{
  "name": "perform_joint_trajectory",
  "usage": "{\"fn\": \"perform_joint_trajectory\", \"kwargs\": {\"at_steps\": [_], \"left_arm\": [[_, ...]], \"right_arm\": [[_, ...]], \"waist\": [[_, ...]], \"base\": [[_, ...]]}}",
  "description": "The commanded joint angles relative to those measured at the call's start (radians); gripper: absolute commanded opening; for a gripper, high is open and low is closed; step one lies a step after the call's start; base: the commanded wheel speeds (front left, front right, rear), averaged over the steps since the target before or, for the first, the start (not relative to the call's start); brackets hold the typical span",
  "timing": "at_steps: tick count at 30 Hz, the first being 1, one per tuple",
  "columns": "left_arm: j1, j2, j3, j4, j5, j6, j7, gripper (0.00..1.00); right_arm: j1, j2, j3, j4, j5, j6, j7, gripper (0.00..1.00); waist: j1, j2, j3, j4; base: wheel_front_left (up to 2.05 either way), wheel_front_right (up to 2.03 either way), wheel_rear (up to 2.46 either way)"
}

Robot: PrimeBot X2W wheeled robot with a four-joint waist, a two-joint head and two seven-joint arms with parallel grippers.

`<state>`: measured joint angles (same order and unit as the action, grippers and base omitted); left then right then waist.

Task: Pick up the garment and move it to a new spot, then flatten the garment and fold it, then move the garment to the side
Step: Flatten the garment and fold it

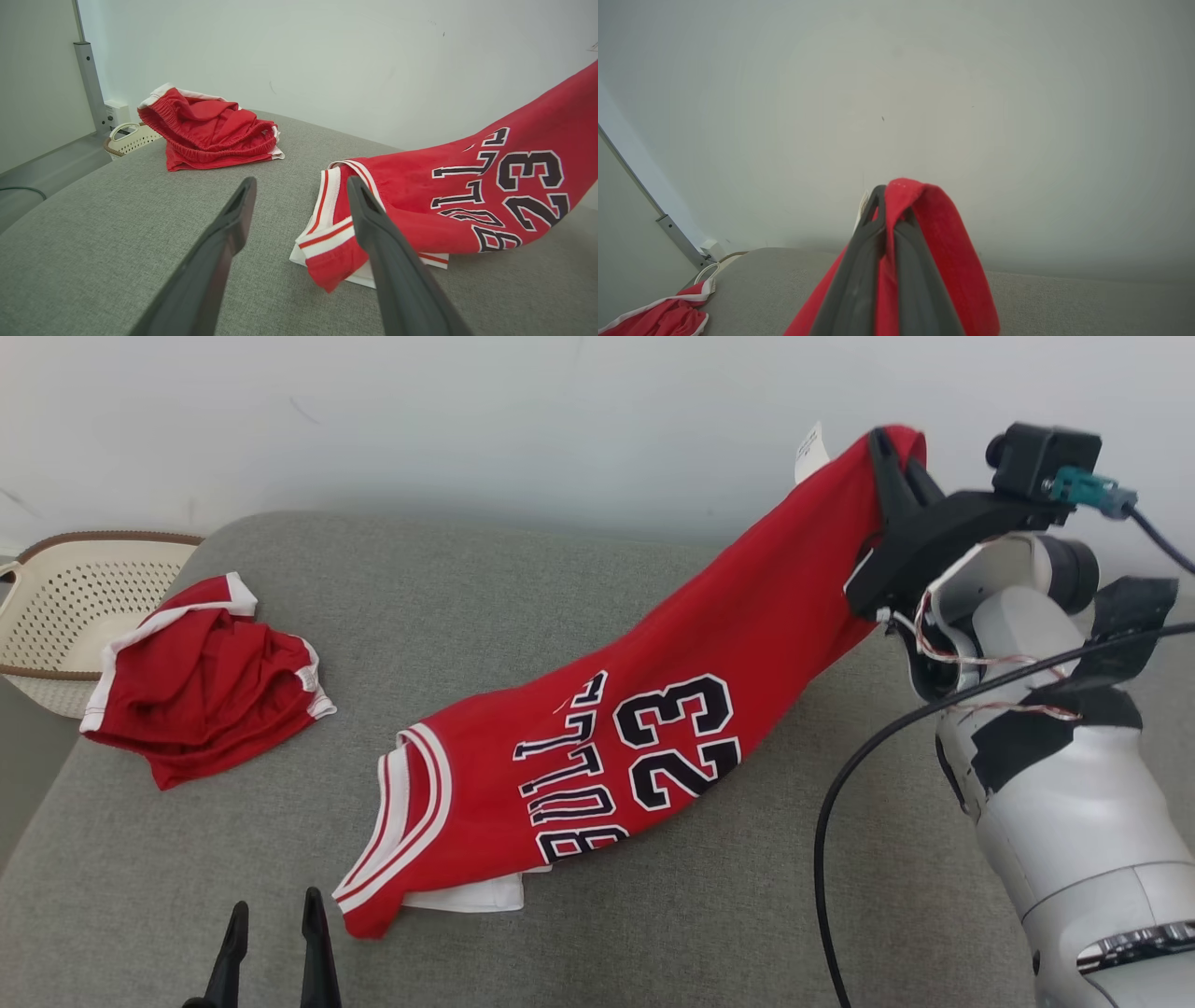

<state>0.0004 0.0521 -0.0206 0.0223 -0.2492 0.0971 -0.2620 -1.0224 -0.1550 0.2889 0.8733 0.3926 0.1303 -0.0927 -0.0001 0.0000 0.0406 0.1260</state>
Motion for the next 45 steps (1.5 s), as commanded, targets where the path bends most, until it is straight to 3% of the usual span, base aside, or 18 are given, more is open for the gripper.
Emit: {"fn": "perform_joint_trajectory", "kwargs": {"at_steps": [1,16,25,45], "left_arm": [[0.013,-0.001,0.004,0.001,-0.001,-0.006,-0.004,1.00],[0.043,-0.002,-0.009,-0.017,-0.016,0.025,-0.004,1.00],[0.023,-0.001,-0.025,-0.015,-0.031,0.034,-0.005,1.00],[0.049,-0.001,-0.010,-0.008,-0.041,0.043,-0.004,1.00]], "right_arm": [[-0.023,-0.004,0.013,0.004,0.014,0.001,-0.001,0.00],[-0.075,-0.009,0.089,0.039,0.065,0.001,0.000,0.00],[-0.146,-0.006,0.054,0.015,0.022,0.001,0.002,0.00],[-0.069,0.042,0.001,-0.218,-0.082,0.001,0.166,0.00]], "waist": [[0.0001,0.0000,-0.001,0.001],[0.0001,0.0000,-0.008,-0.011],[0.0001,0.0000,0.009,0.002],[0.0001,0.0000,-0.022,-0.077]], "base": [[0.00,0.00,0.00],[0.00,0.00,0.00],[0.00,0.00,0.00],[0.00,0.00,0.00]]}}
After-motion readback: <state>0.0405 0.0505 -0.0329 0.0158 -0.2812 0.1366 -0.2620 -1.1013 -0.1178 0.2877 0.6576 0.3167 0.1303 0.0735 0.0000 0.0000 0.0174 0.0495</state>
